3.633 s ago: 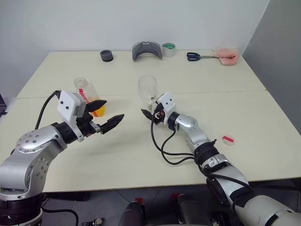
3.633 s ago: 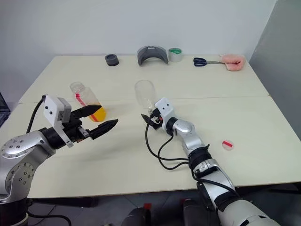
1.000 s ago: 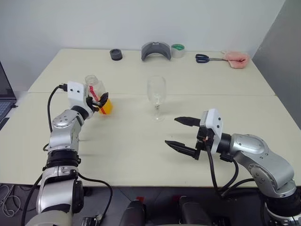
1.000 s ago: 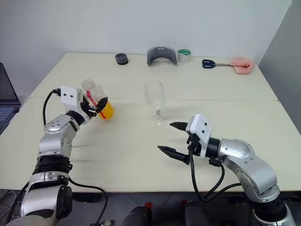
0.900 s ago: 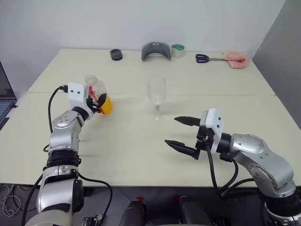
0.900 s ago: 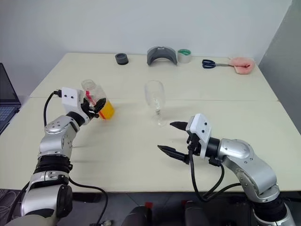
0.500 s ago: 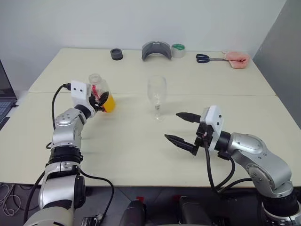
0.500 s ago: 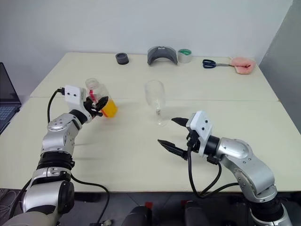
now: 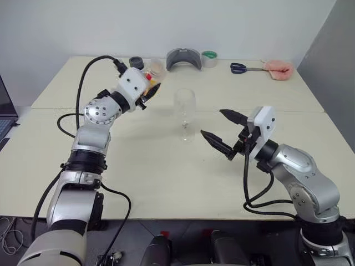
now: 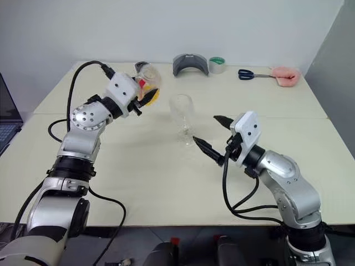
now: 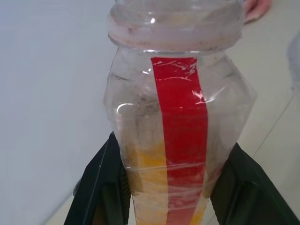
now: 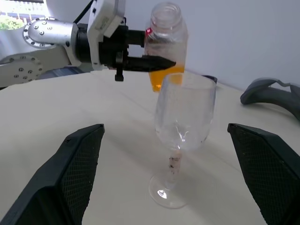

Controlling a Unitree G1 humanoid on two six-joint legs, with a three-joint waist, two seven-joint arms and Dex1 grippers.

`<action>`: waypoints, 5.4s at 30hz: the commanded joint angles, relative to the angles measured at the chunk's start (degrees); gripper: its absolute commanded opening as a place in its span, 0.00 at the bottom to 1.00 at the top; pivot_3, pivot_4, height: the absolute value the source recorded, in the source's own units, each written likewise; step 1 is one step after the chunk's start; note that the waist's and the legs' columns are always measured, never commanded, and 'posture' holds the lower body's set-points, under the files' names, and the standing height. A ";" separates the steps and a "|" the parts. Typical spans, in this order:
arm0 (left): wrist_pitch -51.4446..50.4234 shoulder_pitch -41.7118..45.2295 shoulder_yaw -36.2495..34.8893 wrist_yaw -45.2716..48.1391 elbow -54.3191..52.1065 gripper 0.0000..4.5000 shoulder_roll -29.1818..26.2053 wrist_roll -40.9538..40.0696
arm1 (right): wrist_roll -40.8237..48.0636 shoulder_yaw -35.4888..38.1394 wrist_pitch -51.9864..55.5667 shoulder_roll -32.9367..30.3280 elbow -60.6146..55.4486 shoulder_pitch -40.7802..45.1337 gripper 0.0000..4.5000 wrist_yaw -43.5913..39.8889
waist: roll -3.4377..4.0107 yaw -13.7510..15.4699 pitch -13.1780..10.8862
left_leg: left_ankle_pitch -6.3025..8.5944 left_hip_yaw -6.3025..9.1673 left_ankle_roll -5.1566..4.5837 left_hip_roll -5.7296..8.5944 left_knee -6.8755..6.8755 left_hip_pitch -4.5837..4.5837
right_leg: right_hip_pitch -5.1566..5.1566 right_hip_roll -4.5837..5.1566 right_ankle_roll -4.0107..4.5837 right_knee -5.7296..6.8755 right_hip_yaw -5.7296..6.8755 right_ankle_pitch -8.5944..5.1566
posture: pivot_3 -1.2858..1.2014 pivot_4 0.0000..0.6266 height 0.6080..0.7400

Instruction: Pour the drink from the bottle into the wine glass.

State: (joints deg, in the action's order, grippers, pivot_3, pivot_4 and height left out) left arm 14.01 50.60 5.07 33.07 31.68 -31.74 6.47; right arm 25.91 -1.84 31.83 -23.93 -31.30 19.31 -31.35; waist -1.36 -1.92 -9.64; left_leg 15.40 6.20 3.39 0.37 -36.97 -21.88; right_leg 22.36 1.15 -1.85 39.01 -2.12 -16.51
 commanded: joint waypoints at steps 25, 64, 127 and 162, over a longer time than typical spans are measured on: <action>26.78 17.97 13.43 -28.42 23.28 0.39 -2.87 29.34 | -1.29 -0.95 -3.33 -0.63 0.71 -0.43 1.00 -1.61 | -0.03 0.03 -0.06 | 0.00 0.00 -0.01 0.03 0.00 -0.04 | 0.02 0.00 -0.01 0.02 0.02 0.00 | 0.52 0.24 1.00; 28.47 26.50 22.43 -45.22 31.36 0.39 -4.93 40.72 | -2.32 0.04 -8.19 1.38 1.52 -2.09 1.00 -1.11 | -0.05 0.02 -0.08 | 0.00 -0.02 0.00 0.04 -0.02 -0.05 | 0.04 0.01 -0.01 0.05 0.03 0.00 | 0.52 0.24 1.00; 27.91 25.94 19.24 -39.92 33.84 0.39 -2.91 33.52 | -1.84 -0.54 -8.80 1.90 1.85 -3.57 1.00 -0.85 | -0.06 0.03 -0.07 | -0.01 -0.05 0.01 0.05 -0.07 -0.05 | 0.04 0.02 -0.01 0.10 0.02 0.00 | 0.52 0.24 1.00; -39.56 -16.75 -19.90 -9.26 -17.63 0.39 0.12 -18.29 | -0.89 -11.28 4.36 0.50 1.87 8.61 1.00 -3.78 | -0.09 -0.95 -0.02 | -0.01 0.05 0.01 0.01 -0.29 0.05 | 0.06 0.10 0.03 0.46 -0.11 0.00 | 0.52 0.24 1.00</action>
State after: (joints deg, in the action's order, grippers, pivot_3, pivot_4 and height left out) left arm -25.54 33.86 -13.78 24.25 17.07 -30.96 -11.16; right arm 25.17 -13.32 37.41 -23.96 -28.18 26.46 -34.92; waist -1.45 -2.87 -9.66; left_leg 15.40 6.24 3.40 0.38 -37.25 -21.82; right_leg 22.42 1.24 -1.82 39.45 -2.22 -16.51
